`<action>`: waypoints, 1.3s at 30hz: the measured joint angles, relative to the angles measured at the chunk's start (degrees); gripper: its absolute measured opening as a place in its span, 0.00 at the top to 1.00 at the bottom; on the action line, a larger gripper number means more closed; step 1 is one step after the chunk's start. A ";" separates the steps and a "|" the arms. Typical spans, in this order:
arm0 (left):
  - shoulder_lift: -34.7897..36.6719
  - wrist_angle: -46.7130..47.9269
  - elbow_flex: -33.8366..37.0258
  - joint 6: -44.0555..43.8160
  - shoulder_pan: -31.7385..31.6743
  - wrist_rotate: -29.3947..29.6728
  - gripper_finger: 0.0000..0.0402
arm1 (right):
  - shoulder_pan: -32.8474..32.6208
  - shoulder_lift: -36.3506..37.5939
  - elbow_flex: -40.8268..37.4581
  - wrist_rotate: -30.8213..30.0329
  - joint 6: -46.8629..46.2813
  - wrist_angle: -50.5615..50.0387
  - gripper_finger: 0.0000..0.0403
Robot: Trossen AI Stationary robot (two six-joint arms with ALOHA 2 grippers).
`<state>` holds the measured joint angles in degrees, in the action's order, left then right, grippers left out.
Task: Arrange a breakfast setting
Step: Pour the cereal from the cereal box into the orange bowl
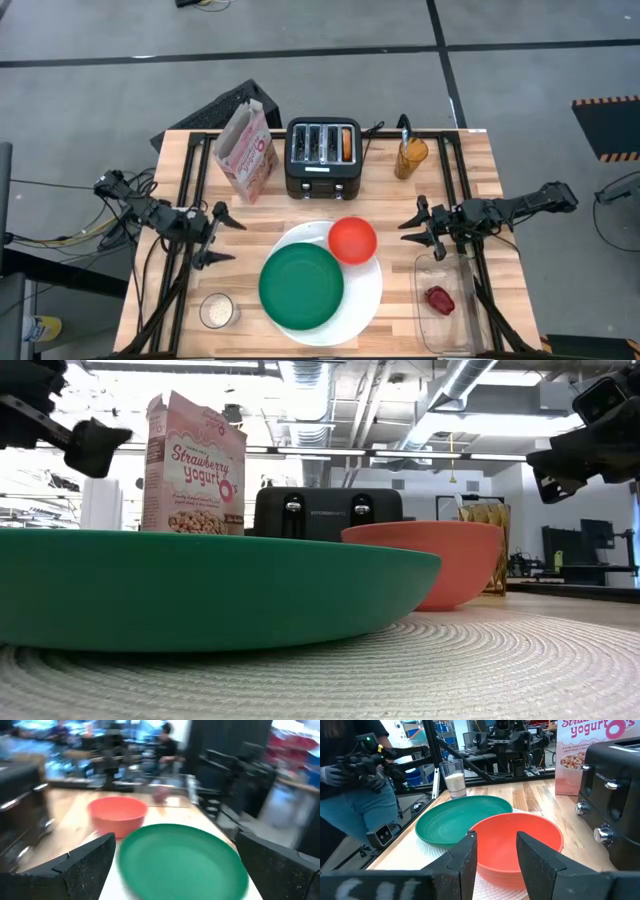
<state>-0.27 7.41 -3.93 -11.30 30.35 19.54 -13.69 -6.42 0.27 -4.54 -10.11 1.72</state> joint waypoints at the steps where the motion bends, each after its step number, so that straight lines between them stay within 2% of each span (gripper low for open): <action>1: 0.00 0.44 -0.14 -1.17 0.00 2.85 0.01 | 0.02 0.00 0.00 -0.01 0.00 0.00 0.61; 8: -0.02 4.59 -1.38 -2.76 -0.02 23.76 0.01 | 0.02 0.00 0.00 -0.01 0.00 0.00 0.61; 11: -0.02 7.41 -1.94 -2.64 -0.02 30.54 0.01 | 0.02 0.00 -0.01 -0.01 0.00 0.00 0.61; 16: -0.02 8.77 -1.96 -3.16 -0.02 38.42 0.01 | 0.02 0.00 -0.01 0.00 0.00 0.02 0.61; 32: -0.02 9.54 -1.92 -10.11 -0.09 53.91 0.01 | 0.02 0.02 -0.01 -0.01 0.00 0.00 0.61; 39: -0.02 9.52 -1.90 -8.67 -0.09 51.02 0.01 | 0.02 0.00 0.00 -0.01 0.00 0.00 0.61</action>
<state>-0.30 16.93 -5.82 -19.97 30.26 70.55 -13.67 -6.41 0.27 -4.56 -10.11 1.72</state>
